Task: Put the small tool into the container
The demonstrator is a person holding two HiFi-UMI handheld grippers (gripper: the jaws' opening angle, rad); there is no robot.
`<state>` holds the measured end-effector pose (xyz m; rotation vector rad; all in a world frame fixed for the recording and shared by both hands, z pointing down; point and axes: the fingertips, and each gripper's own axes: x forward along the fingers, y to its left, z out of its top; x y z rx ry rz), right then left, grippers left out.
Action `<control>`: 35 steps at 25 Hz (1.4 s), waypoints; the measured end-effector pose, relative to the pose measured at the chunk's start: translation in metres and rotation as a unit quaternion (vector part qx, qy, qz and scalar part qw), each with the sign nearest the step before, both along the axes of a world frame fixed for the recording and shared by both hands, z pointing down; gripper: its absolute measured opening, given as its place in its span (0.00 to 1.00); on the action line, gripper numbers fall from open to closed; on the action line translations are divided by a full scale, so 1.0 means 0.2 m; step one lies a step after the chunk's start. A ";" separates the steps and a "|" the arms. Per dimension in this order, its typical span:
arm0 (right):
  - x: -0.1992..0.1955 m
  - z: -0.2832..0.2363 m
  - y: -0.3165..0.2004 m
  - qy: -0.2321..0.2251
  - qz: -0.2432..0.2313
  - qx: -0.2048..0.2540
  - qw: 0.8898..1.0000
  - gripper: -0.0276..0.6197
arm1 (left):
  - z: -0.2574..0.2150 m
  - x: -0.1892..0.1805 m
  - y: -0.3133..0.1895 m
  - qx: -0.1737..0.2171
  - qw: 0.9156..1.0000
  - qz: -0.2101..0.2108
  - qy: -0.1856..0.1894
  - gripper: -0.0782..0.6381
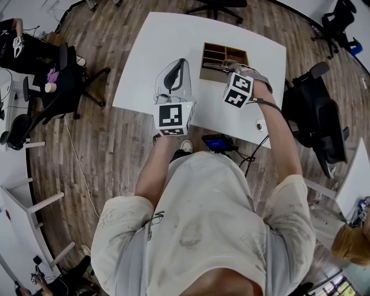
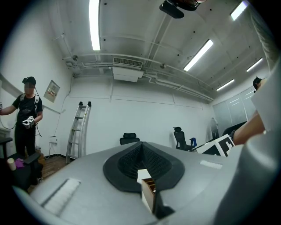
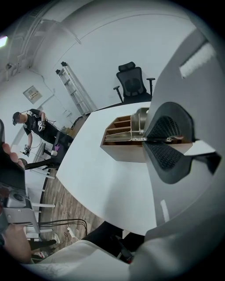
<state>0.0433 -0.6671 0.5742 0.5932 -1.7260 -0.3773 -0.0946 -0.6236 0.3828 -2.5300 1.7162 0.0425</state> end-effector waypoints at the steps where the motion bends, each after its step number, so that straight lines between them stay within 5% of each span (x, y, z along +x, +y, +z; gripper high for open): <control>1: 0.01 0.01 -0.01 0.001 0.001 -0.002 1.000 0.06 | 0.00 0.01 0.00 0.000 1.000 0.000 0.000 0.12; 35: -0.01 -0.04 -0.03 -0.011 0.006 -0.009 1.000 0.14 | 0.03 0.00 0.01 -0.016 1.000 0.004 -0.008 0.12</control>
